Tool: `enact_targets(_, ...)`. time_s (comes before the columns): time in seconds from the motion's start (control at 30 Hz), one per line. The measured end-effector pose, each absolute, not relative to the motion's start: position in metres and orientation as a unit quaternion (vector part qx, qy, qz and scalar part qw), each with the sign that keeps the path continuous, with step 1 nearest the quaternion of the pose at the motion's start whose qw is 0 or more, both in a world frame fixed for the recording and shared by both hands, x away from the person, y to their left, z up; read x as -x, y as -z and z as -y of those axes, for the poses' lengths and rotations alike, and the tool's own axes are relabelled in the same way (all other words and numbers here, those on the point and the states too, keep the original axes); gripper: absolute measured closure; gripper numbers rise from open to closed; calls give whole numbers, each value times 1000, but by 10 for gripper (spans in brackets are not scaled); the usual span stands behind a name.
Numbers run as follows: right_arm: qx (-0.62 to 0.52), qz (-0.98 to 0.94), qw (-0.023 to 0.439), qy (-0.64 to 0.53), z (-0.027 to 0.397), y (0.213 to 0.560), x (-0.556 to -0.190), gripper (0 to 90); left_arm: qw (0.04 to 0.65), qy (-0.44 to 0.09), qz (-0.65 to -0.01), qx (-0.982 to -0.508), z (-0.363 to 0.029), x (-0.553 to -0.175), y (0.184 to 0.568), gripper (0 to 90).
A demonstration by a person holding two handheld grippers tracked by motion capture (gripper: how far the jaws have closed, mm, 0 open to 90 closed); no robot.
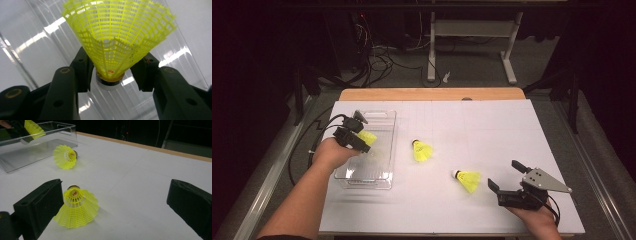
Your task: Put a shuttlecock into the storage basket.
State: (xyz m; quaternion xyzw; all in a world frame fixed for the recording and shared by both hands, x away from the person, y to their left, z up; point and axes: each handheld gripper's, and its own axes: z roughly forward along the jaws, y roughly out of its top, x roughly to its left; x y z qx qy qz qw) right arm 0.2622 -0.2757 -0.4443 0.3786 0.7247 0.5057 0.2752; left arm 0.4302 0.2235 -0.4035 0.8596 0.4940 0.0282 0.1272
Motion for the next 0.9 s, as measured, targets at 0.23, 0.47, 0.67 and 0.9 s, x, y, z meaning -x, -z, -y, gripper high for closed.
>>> enact_targets(0.23,-380,-725,273,-506,276,445,-263,11,118,-10,-505,-855,-231,-432,404,550)
enact_targets(0.47,-380,-724,275,-505,276,445,-262,11,123,-13,-507,-853,-229,-433,404,538)
enact_targets(0.67,-380,-725,275,-505,276,445,-263,11,126,-14,-504,-855,-229,-433,404,536)
enact_targets(0.9,-381,-724,274,-505,276,446,-263,11,127,-11,-507,-853,-228,-435,404,526)
